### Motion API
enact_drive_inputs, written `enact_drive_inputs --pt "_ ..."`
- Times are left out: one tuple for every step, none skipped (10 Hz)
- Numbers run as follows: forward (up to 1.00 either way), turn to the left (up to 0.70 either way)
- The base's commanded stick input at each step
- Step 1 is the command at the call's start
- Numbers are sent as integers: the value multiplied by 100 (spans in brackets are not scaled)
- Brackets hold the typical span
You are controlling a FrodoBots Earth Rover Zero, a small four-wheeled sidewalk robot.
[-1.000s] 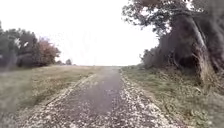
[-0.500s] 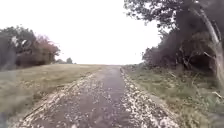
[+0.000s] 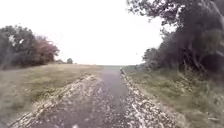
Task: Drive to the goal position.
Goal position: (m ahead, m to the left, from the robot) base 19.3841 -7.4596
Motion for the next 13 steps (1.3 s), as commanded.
enact_drive_inputs --pt "100 21" --pt "100 21" --pt "100 22" --pt "100 0" --pt "100 0" --pt "100 0" --pt "100 0" --pt "100 0" --pt "100 0" --pt "100 0" --pt "100 0" --pt "100 0" --pt "100 0"
